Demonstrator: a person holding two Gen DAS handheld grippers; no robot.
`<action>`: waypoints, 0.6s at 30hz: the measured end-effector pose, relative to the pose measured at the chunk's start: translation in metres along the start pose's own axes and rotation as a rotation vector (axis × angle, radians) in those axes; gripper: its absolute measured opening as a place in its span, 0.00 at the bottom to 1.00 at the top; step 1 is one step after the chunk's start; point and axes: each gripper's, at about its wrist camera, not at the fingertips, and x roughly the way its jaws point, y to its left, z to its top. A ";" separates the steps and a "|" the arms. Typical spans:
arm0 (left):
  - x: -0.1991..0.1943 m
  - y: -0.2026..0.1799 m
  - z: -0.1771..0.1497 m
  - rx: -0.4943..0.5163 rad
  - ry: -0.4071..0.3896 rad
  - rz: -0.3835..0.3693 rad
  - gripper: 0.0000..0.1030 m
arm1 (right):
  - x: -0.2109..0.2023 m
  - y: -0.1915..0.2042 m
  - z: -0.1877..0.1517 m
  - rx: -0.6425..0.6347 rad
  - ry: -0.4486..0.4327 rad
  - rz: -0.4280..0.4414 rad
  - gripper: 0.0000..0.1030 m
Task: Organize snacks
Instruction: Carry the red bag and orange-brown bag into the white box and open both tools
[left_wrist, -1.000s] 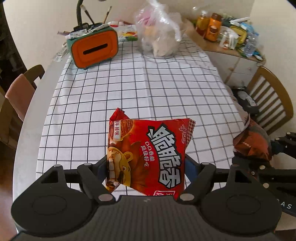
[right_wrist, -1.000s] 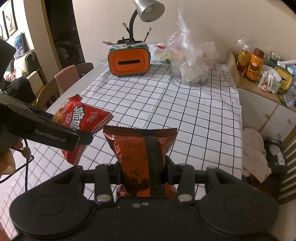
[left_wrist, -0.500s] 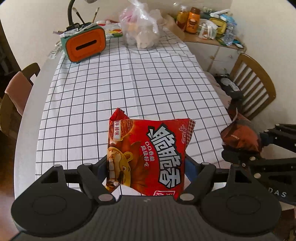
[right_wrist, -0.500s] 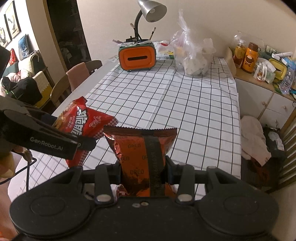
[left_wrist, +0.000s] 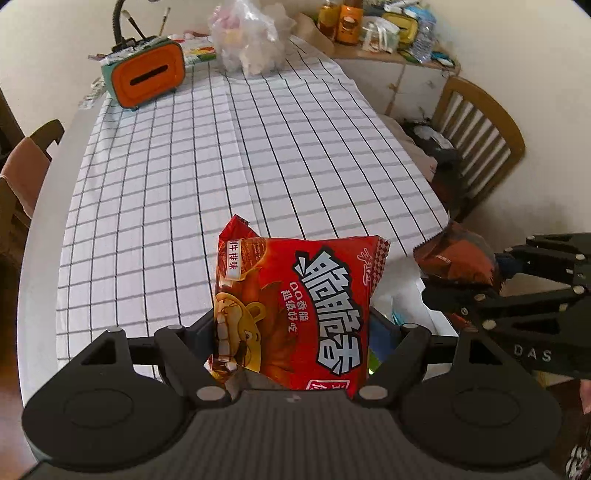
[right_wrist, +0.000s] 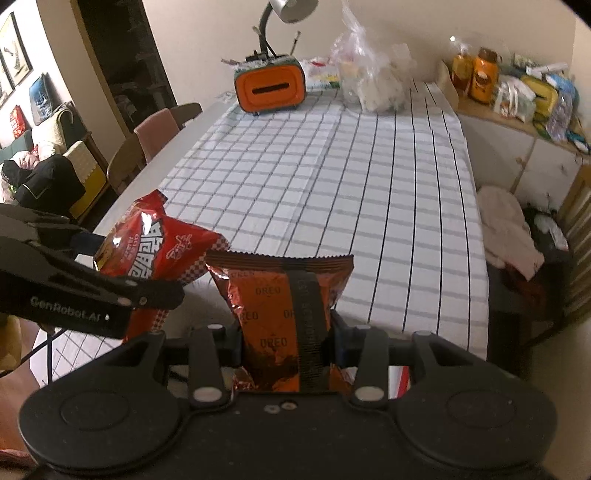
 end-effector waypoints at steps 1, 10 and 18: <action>0.002 -0.003 -0.005 0.006 0.006 -0.002 0.78 | 0.000 0.000 -0.004 0.005 0.005 -0.004 0.39; 0.013 -0.021 -0.035 0.050 0.028 -0.010 0.78 | 0.010 -0.002 -0.035 0.040 0.047 -0.028 0.39; 0.029 -0.039 -0.056 0.107 0.061 0.013 0.78 | 0.026 -0.003 -0.059 0.049 0.089 -0.036 0.39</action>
